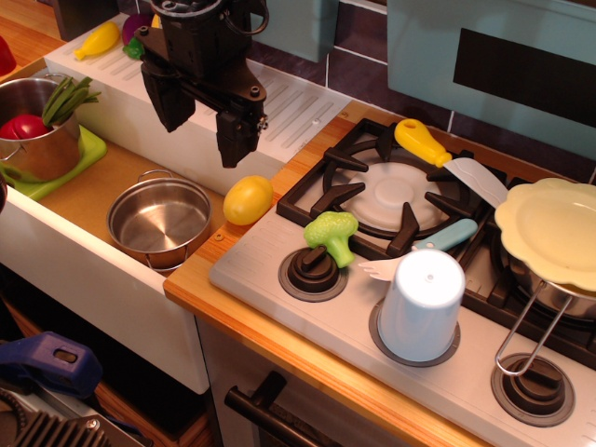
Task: Put potato in pot or pan
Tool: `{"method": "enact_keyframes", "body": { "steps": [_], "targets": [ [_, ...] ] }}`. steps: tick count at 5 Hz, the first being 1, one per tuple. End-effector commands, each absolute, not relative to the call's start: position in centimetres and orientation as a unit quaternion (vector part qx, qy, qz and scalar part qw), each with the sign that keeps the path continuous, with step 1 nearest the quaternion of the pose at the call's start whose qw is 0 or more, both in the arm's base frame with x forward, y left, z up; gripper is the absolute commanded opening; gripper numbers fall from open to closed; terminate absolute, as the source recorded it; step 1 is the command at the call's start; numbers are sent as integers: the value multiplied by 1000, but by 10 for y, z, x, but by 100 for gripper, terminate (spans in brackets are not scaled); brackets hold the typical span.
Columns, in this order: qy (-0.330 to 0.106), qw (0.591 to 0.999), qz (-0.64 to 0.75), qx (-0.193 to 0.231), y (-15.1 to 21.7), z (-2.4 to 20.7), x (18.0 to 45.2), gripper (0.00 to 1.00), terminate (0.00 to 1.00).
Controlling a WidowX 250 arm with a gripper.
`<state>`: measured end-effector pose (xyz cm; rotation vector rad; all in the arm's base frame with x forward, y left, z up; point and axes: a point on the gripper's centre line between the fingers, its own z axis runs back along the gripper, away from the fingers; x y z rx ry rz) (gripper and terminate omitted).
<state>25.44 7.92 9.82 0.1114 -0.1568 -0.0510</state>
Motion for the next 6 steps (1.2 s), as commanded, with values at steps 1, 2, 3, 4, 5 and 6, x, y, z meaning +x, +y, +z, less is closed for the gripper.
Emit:
{"method": "enact_keyframes", "body": {
  "steps": [1,2,3,4,5,6],
  "targets": [
    [-78,995,-25,56,79,98,254,100,0],
    [-94,994,-36,34,86,88,263,100,0],
    [-111,993,-44,21,90,77,271,100,0],
    [-121,992,-47,0,94,66,275,100,0],
    [-132,990,-49,-24,97,55,275,100,0],
    [-142,988,-45,-40,96,45,281,100,0]
  ]
}}
